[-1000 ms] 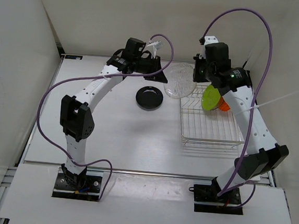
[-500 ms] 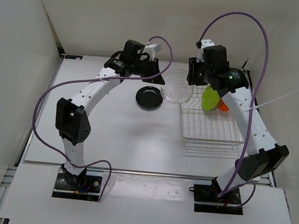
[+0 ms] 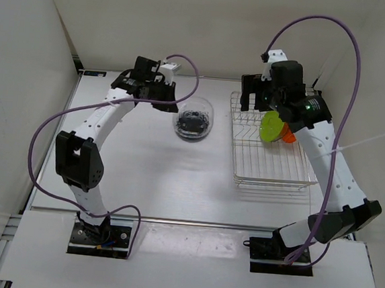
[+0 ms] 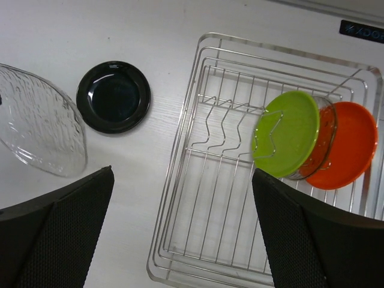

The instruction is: Unload the plates from the dish rack

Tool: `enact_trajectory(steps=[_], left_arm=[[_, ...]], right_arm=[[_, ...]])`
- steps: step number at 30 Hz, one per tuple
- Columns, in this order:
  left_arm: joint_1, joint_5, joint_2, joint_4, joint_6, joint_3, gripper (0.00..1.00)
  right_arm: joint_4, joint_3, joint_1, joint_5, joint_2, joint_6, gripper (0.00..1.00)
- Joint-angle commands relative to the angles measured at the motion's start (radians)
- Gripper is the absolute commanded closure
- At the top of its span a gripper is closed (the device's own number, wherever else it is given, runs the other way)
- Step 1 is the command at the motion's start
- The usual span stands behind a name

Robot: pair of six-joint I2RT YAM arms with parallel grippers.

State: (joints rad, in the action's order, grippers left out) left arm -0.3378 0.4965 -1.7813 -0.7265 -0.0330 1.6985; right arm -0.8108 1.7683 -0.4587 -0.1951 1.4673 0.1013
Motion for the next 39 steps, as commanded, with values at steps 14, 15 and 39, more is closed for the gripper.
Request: enact_trajectory(steps=[14,15,39], left_arm=[[0.336,0.016,-0.076,-0.185,0.438,-0.145,0.89],[0.347,0.016,-0.11,-0.2,0.453,-0.135,0.89],[0.485,0.117,-0.512,-0.295,0.475,0.282,0.89]], right_arm=[[0.065,-0.072,-0.001,-0.067,-0.114,-0.055,0.01],[0.065,-0.072,-0.001,-0.067,-0.114,-0.055,0.01],[0.065,-0.09,-0.001,-0.086,-0.068,-0.074,0.01]])
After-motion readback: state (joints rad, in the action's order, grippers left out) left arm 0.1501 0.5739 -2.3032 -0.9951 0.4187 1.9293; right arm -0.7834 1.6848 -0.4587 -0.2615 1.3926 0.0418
